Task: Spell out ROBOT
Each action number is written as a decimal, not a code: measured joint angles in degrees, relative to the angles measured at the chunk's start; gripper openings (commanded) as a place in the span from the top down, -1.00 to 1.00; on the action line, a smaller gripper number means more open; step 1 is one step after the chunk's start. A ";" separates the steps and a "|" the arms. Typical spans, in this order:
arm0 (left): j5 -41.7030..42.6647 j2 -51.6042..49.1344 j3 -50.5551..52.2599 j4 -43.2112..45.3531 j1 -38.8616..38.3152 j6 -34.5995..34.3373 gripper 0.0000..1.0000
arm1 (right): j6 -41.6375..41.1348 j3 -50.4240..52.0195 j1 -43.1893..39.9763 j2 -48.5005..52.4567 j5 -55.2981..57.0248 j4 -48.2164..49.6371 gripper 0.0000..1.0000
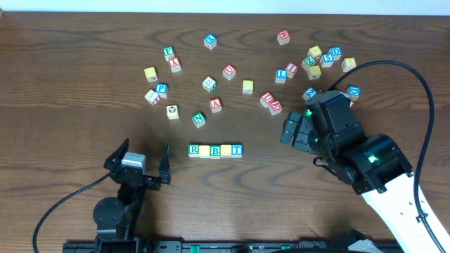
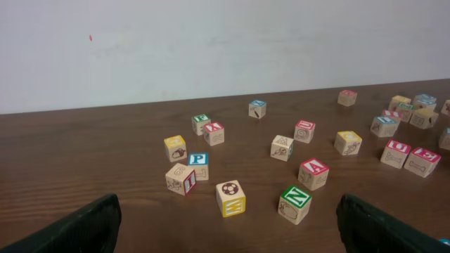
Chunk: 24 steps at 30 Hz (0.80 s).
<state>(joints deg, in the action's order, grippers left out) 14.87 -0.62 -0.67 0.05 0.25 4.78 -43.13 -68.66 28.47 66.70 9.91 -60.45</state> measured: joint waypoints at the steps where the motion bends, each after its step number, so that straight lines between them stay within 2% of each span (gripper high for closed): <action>1: 0.00 0.00 0.00 0.00 0.00 0.00 -0.92 | 0.00 0.00 -0.02 0.00 0.00 0.02 -0.98; 20: 0.00 0.00 0.00 -0.02 0.00 0.00 -0.92 | 0.00 0.07 -0.09 -1.22 2.14 0.50 -0.99; 24: 0.00 0.00 -0.02 -0.02 0.00 0.00 -0.92 | 1.86 3.17 -0.17 -7.30 3.41 9.03 -0.99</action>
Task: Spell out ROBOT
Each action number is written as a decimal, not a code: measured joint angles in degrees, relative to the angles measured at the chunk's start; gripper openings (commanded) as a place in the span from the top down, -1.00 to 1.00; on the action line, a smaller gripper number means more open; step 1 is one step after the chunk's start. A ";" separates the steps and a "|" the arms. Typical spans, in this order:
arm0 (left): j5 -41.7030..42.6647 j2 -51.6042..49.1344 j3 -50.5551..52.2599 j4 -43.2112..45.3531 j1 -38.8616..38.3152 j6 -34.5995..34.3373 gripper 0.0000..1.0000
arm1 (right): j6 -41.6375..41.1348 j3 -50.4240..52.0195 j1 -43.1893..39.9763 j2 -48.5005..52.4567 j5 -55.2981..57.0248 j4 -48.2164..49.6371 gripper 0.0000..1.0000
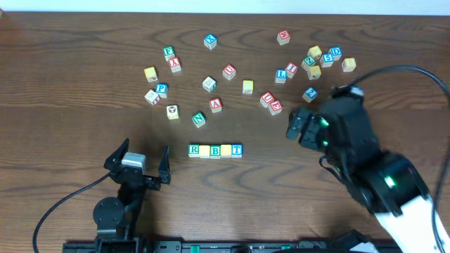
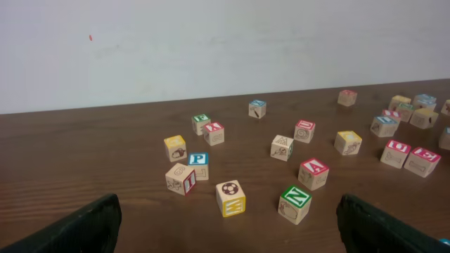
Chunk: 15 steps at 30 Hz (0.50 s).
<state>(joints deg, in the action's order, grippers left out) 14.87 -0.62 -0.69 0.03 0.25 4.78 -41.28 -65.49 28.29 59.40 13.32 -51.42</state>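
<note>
A row of letter blocks [image 1: 215, 150] lies at the table's middle front. It starts with a green R [image 1: 195, 150], has a B in the middle and ends with a blue T [image 1: 237, 149]. My left gripper [image 1: 145, 153] rests just left of the row, open and empty; the left wrist view shows its fingers [image 2: 91, 225] spread wide at the bottom corners. My right gripper [image 1: 295, 127] hovers right of the row, near the red-lettered blocks [image 1: 271, 103]. Its jaws are too dark to read.
Loose letter blocks are scattered across the far half of the table: a green N [image 1: 199, 119], a red A [image 1: 216, 105], a yellow block [image 1: 247, 86], and a cluster at the back right [image 1: 320, 57]. The right arm's cable [image 1: 422, 74] arcs over the right edge.
The right arm has shifted a little right and back, and its gripper now sits slightly nearer the back-right cluster. A blue block by its wrist is now covered. The left arm and the row are unchanged.
</note>
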 measured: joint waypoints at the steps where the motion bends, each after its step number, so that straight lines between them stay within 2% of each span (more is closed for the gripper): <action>1: 0.00 0.00 0.00 -0.02 0.00 -0.02 -0.92 | 1.68 1.60 0.00 -2.64 0.26 4.26 -0.98; 9: 0.00 0.00 -0.09 -0.04 0.00 0.00 -0.92 | 20.39 21.29 -1.75 -23.58 -1.16 39.41 -0.99; 15: -0.02 0.00 -0.13 -0.09 0.00 0.00 -0.92 | 35.17 37.13 -6.01 -38.56 -9.25 61.77 -0.99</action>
<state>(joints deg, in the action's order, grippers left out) 14.85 -0.62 -0.82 -0.05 0.25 4.78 -6.11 -28.36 22.28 20.84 4.08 10.35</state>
